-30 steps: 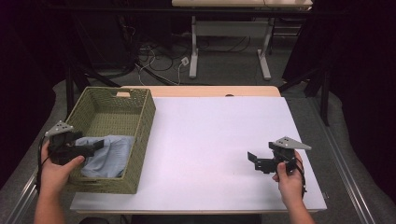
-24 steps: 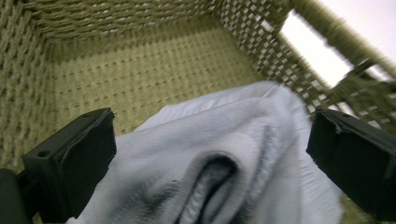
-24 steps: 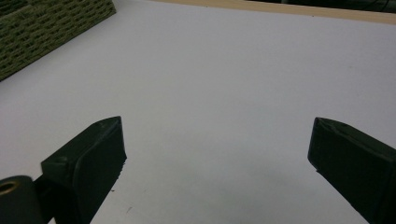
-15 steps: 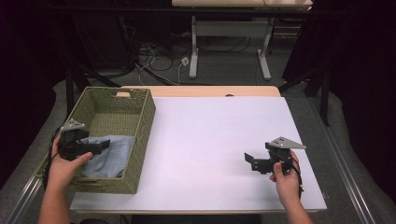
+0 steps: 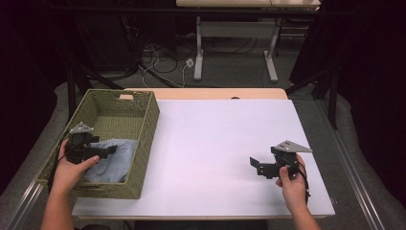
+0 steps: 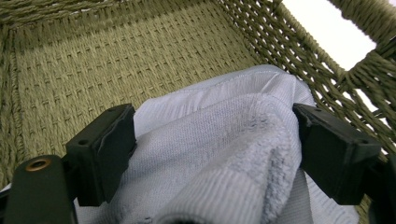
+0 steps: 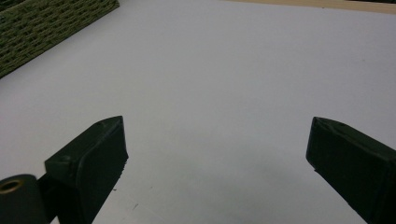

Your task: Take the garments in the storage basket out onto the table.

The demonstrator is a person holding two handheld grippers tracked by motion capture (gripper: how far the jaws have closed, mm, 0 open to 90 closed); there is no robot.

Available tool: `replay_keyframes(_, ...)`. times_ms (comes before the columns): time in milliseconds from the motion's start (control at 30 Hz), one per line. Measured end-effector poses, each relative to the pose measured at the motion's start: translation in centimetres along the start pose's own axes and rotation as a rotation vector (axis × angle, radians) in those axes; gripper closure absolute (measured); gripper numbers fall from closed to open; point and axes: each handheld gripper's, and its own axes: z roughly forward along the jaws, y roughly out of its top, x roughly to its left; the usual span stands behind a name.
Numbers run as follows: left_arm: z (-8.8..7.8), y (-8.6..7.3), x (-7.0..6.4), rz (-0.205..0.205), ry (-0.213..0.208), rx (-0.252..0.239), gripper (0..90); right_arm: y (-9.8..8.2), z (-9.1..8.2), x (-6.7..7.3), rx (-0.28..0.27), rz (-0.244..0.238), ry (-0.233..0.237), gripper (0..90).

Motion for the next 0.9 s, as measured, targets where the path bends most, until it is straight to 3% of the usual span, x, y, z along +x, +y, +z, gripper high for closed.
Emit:
replay_keyframes(133, 0.1, 0.1, 0.0, 0.019, -0.016, 0.017, 22.4, -0.1, 0.0, 0.0, -0.002, 0.001, -0.008, 5.4)
replay_keyframes(300, 0.1, 0.0, 0.2, 0.006, -0.049, 0.022, 27.0, -0.1, 0.1, 0.1, -0.002, 0.001, -0.011, 5.6)
replay_keyframes(367, 0.2, 0.0, 0.2, 0.025, -0.052, 0.020, 28.3, -0.1, 0.1, 0.1, 0.000, 0.004, -0.011, 5.8)
replay_keyframes(400, 0.4, -0.1, 0.2, 0.054, -0.069, 0.023, 38.1, -0.2, 0.2, 0.0, 0.000, 0.002, -0.013, 6.0)
replay_keyframes(467, 0.4, -0.1, 0.1, 0.055, -0.065, 0.023, 39.0, -0.2, 0.2, -0.1, -0.002, 0.001, -0.014, 6.4)
replay_keyframes(533, 0.4, 0.1, -0.1, 0.092, -0.048, 0.037, 40.2, -0.2, 0.2, -0.1, -0.001, 0.003, -0.013, 6.4)
replay_keyframes(567, 0.4, 0.1, -0.1, 0.092, -0.048, 0.037, 43.6, -0.2, 0.2, -0.1, -0.001, 0.004, -0.014, 6.5)
replay_keyframes(600, 0.3, 0.4, -0.1, 0.112, -0.072, 0.071, 47.7, -0.2, 0.2, -0.1, -0.001, 0.005, -0.015, 6.6)
replay_keyframes(667, 0.4, 0.5, -0.2, 0.119, -0.068, 0.074, 55.6, -0.2, 0.2, -0.1, 0.001, 0.005, -0.017, 6.7)
replay_keyframes(700, 0.4, 0.6, -0.3, 0.121, -0.073, 0.088, 55.6, -0.2, 0.2, -0.1, 0.001, 0.005, -0.017, 6.7)
replay_keyframes(733, 0.4, 0.9, -0.5, 0.144, -0.079, 0.113, 61.2, -0.3, 0.3, 0.0, 0.007, 0.003, -0.018, 6.8)
replay_keyframes(900, 0.4, 1.4, -0.8, 0.172, -0.066, 0.144, 68.4, -0.3, 0.3, 0.0, 0.007, 0.003, -0.013, 6.8)
